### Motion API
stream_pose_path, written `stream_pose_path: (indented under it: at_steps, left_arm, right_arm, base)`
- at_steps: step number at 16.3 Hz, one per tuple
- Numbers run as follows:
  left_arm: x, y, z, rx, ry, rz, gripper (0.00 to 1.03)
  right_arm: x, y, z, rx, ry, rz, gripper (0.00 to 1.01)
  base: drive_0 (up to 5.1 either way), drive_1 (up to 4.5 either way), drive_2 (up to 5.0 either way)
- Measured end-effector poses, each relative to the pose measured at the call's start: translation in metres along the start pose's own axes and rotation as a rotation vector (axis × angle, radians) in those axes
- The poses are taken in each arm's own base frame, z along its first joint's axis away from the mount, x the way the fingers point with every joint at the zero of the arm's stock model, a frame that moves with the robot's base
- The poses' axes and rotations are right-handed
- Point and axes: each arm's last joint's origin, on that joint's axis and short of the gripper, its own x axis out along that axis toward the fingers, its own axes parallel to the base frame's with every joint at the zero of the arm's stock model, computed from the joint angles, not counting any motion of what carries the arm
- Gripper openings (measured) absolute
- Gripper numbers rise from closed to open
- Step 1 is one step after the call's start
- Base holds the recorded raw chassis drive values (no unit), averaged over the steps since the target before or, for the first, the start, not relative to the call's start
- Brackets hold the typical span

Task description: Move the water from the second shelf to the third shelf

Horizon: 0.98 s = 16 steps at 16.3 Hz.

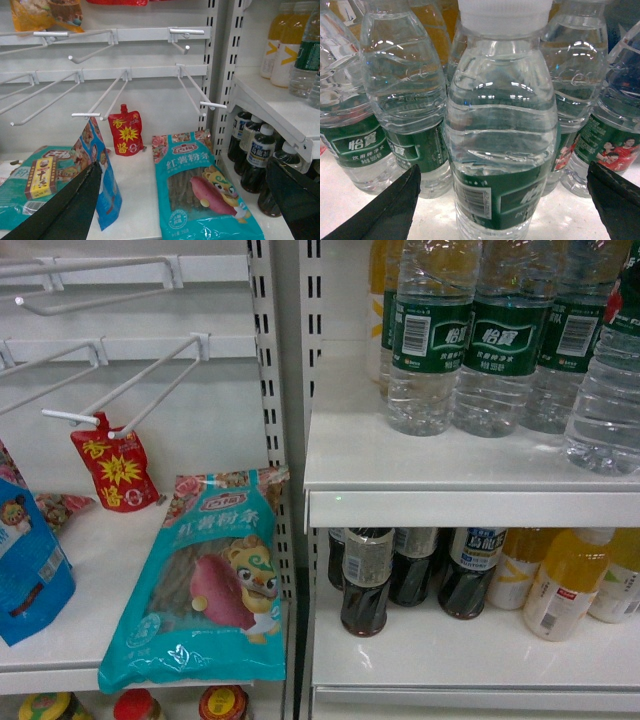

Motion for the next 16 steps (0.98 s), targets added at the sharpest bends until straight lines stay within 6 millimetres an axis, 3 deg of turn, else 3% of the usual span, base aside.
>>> stream_pose_path:
  at_steps: [4, 9, 11, 13, 16]
  left_arm:
    - [0.0, 0.0, 0.0, 0.0, 0.0, 0.0, 0.98]
    - [0.0, 0.0, 0.0, 0.0, 0.0, 0.0, 0.98]
    - [0.0, 0.0, 0.0, 0.0, 0.0, 0.0, 0.98]
    - [0.0, 0.0, 0.0, 0.0, 0.0, 0.0, 0.98]
    - [0.0, 0.0, 0.0, 0.0, 0.0, 0.0, 0.98]
  right_arm:
    - [-0.024, -0.003, -0.002, 0.01, -0.007, 0.026, 0.98]
    - [-0.082, -0.016, -0.005, 0.0, -0.07, 0.041, 0.98]
    - [-0.107, -0.024, -0.011, -0.002, -0.187, -0.016, 0.84]
    - [-0.135, -0.025, -0.042, 0.003, -0.159, -0.037, 0.62]
    - [-0.157, -0.024, -0.07, 0.003, -0.172, -0.037, 0.35]
  base:
    - [0.0, 0.0, 0.0]
    - [0.0, 0.0, 0.0]
    - [0.0, 0.0, 0.0]
    - [0.0, 0.0, 0.0]
    - [0.0, 0.0, 0.0]
